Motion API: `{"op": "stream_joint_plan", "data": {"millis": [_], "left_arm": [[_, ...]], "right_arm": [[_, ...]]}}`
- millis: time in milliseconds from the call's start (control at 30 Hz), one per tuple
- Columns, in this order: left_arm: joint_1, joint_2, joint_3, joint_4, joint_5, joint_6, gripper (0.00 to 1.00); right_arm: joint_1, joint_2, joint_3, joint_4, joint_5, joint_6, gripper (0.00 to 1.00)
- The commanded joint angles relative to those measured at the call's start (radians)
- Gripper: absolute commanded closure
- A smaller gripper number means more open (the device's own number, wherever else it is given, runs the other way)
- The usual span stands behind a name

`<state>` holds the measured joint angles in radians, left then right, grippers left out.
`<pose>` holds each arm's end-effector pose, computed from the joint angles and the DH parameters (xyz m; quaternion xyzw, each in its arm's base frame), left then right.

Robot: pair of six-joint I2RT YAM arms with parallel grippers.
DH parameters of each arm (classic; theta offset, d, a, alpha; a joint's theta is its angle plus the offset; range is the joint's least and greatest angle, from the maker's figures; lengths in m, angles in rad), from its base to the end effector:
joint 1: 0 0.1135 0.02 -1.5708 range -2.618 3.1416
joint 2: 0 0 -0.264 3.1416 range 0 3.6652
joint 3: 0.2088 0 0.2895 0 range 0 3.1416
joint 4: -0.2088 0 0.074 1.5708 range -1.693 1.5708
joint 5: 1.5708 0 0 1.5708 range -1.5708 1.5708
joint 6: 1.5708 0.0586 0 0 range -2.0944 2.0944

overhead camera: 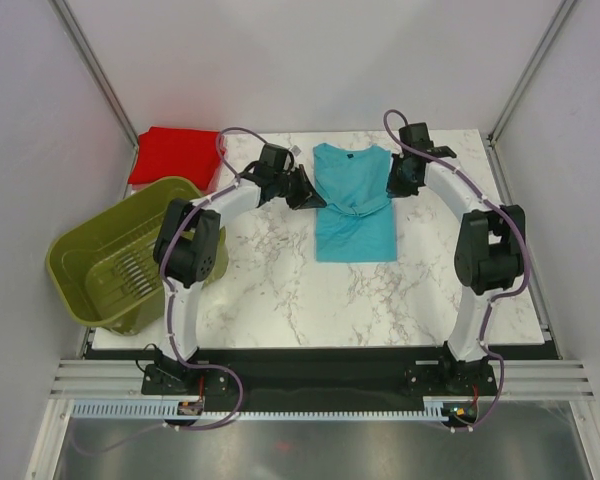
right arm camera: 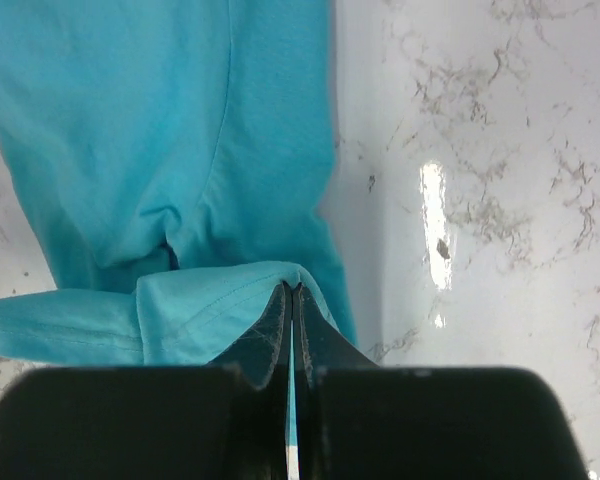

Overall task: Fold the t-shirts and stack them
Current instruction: Fold the tshirt

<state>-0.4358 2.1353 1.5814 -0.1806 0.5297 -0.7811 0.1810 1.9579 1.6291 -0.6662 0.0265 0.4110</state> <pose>0.4644 -0.2489 0.1551 -0.0468 0.8871 -0.4203 0.1848 0.4717 0.0847 0.2121 0.1138 0.9520 0.0707 0.2753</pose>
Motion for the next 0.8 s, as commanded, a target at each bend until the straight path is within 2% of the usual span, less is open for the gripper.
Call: {"op": "stream_joint_plan", "data": {"millis": [0,167,767], "left_arm": [[0.02,0.061,0.104,-0.006,0.047,0.011,0.98],[0.032,0.142,0.173,-0.011,0.058,-0.012,0.98],[0.074,0.259,0.325,-0.03,0.059,-0.056,0.98]], "right_arm": [[-0.02,0.05,0.092,0.016,-0.051,-0.028,1.0],[-0.041,0.121,0.159,0.03,-0.095,-0.015,1.0],[-0.087,0.286,0.33,0.033,-0.157,0.04,0.99]]}}
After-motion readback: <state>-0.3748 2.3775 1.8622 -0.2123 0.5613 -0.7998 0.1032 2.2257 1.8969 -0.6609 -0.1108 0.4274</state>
